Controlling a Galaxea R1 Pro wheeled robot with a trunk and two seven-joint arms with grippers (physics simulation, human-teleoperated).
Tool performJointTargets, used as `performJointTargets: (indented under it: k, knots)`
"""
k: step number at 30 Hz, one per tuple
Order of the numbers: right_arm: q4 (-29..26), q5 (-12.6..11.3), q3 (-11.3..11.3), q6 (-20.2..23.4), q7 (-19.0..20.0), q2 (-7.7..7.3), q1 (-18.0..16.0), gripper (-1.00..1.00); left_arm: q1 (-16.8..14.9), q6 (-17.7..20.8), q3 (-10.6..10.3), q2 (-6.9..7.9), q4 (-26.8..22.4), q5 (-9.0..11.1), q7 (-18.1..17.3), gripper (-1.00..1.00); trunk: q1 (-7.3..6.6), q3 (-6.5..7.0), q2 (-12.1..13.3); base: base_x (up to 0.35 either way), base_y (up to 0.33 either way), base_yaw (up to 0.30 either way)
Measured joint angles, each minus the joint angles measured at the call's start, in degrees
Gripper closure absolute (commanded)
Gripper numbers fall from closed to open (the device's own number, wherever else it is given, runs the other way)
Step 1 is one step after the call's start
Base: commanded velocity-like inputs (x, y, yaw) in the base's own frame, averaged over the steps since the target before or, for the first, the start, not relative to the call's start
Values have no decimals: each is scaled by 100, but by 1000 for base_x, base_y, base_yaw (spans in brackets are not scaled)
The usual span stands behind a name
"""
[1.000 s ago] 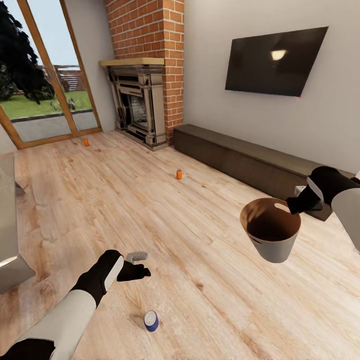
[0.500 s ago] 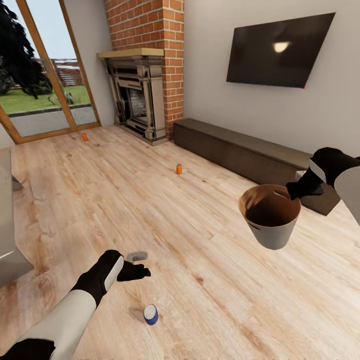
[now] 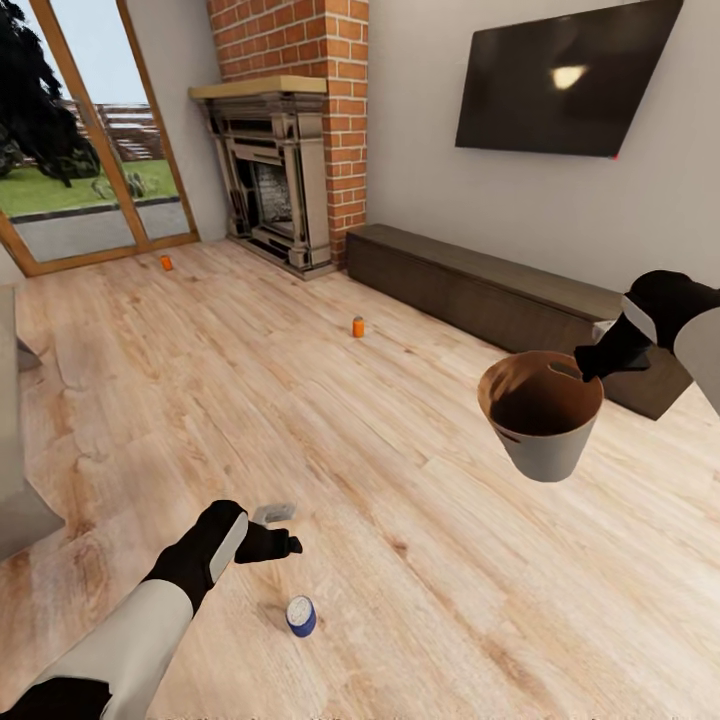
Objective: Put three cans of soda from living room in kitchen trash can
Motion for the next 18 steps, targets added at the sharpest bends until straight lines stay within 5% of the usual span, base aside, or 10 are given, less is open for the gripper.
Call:
performJointTargets:
  k: [6, 18]
  knots:
    - [16, 108, 189, -10, -8, 6, -28, 100, -1, 1, 0, 2, -1, 0, 0, -100, 132, -162, -241, 0, 0, 0]
    - [27, 79, 195, -6, -5, 14, -29, 100, 4, -9, 0, 0, 0, 0, 0, -100, 396, -484, -722, 0, 0, 0]
